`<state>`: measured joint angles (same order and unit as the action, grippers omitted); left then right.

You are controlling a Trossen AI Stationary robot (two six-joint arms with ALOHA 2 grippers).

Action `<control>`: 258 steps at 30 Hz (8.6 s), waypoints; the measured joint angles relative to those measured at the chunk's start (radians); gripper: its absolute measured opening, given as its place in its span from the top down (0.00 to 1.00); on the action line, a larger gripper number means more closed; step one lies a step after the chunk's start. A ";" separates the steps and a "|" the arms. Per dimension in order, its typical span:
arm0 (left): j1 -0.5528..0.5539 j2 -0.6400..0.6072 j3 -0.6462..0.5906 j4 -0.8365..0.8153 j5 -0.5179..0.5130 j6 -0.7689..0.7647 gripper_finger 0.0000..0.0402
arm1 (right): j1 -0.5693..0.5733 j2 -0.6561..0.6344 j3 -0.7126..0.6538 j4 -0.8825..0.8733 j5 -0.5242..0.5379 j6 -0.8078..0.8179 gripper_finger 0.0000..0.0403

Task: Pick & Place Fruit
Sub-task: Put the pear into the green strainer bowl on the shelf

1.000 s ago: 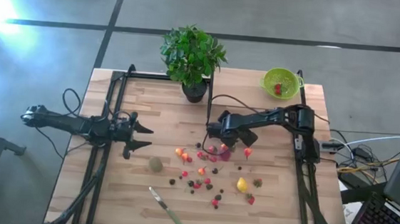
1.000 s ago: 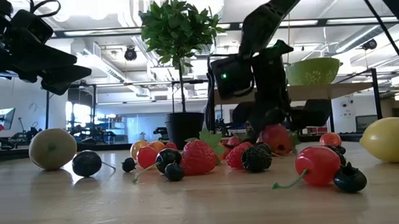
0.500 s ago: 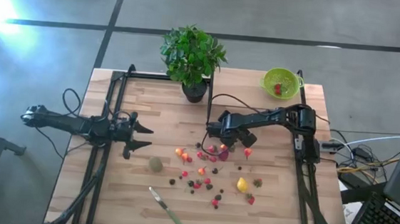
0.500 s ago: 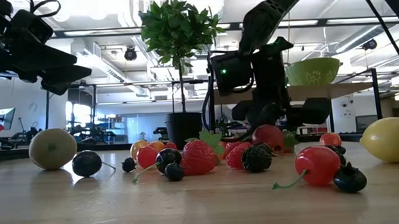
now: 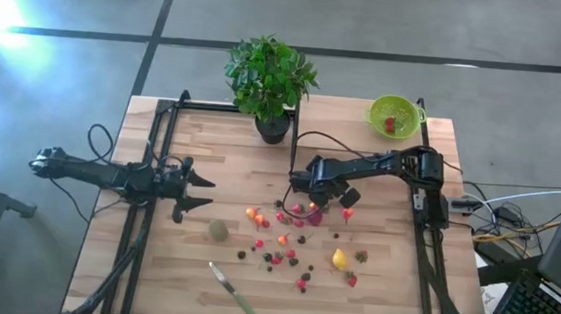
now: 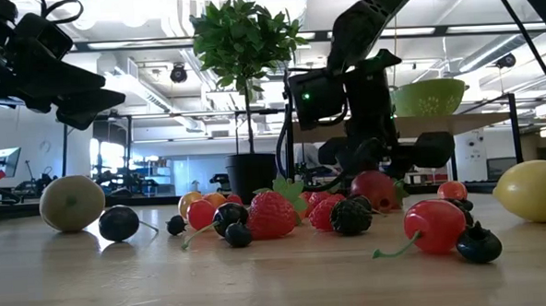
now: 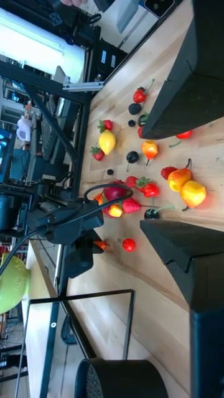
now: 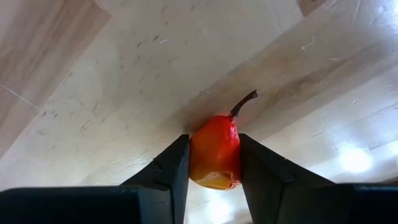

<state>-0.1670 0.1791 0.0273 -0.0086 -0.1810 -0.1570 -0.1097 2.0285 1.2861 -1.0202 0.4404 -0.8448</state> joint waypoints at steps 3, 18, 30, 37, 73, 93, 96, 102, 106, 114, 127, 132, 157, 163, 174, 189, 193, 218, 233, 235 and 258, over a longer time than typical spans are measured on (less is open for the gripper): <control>0.000 0.000 0.000 0.000 0.000 0.000 0.43 | 0.000 0.000 0.000 -0.001 -0.001 0.000 0.70; 0.000 0.000 0.000 0.000 0.000 0.000 0.43 | 0.029 -0.143 0.001 -0.019 -0.058 0.058 0.71; 0.000 0.000 0.000 0.000 0.000 0.000 0.43 | 0.051 -0.458 0.014 -0.012 -0.131 0.190 0.74; 0.000 0.001 0.000 0.000 0.000 0.000 0.43 | 0.041 -0.652 0.014 0.007 -0.036 0.352 0.71; 0.000 0.001 0.000 0.000 0.000 0.000 0.43 | -0.701 -0.752 0.013 -0.107 -0.154 0.868 0.72; 0.000 0.001 0.000 0.000 0.000 0.000 0.43 | -0.720 -0.696 0.050 -0.181 -0.153 0.837 0.53; 0.000 0.001 0.000 0.000 0.000 0.000 0.43 | -0.720 -0.704 0.071 -0.183 -0.153 0.848 0.48; 0.000 0.001 0.000 0.000 0.000 0.000 0.43 | -0.707 -0.731 0.114 -0.203 -0.253 0.854 0.42; 0.000 0.001 0.000 0.000 0.000 0.000 0.43 | -0.666 -0.760 0.126 -0.201 -0.392 0.886 0.43; 0.000 0.001 0.000 0.000 0.000 0.000 0.43 | -0.500 -0.811 0.118 -0.197 -0.396 0.950 0.50; 0.000 0.001 0.000 0.000 0.000 0.000 0.43 | -0.147 -0.816 0.102 -0.159 -0.341 1.079 0.59; 0.000 0.001 0.000 0.000 0.000 0.000 0.43 | -0.016 -0.816 0.078 -0.122 -0.303 1.128 0.62; 0.000 0.001 0.000 0.000 0.000 0.000 0.43 | 0.393 -0.816 -0.201 0.095 -0.198 1.334 0.71; 0.000 0.001 0.000 0.000 0.000 0.000 0.43 | 0.425 -0.816 -0.292 0.100 -0.148 1.474 0.75; 0.000 0.001 0.000 0.000 0.000 0.000 0.43 | 0.418 -0.816 -0.451 0.145 -0.104 1.604 0.71; 0.000 0.001 0.000 0.000 0.000 0.000 0.43 | 0.350 -0.815 -0.634 0.421 -0.097 1.619 0.39; 0.000 0.001 0.000 0.000 0.000 0.000 0.43 | 0.351 -0.815 -0.670 0.471 -0.097 1.626 0.33; 0.000 0.001 0.000 0.000 0.000 0.000 0.43 | 0.290 -0.815 -0.898 0.776 -0.099 1.655 0.31; 0.000 0.001 0.000 0.000 0.000 0.000 0.43 | 0.289 -0.815 -0.964 0.860 -0.096 1.680 0.41; 0.000 0.001 0.000 0.000 0.000 0.000 0.43 | 0.289 -0.815 -0.965 0.859 -0.095 1.680 0.44; 0.000 0.001 0.000 0.000 0.000 0.000 0.43 | 0.290 -0.815 -0.965 0.867 -0.112 1.683 0.68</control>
<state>-0.1669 0.1802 0.0273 -0.0082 -0.1810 -0.1570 0.1799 1.2137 0.3214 -0.1528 0.3288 0.8385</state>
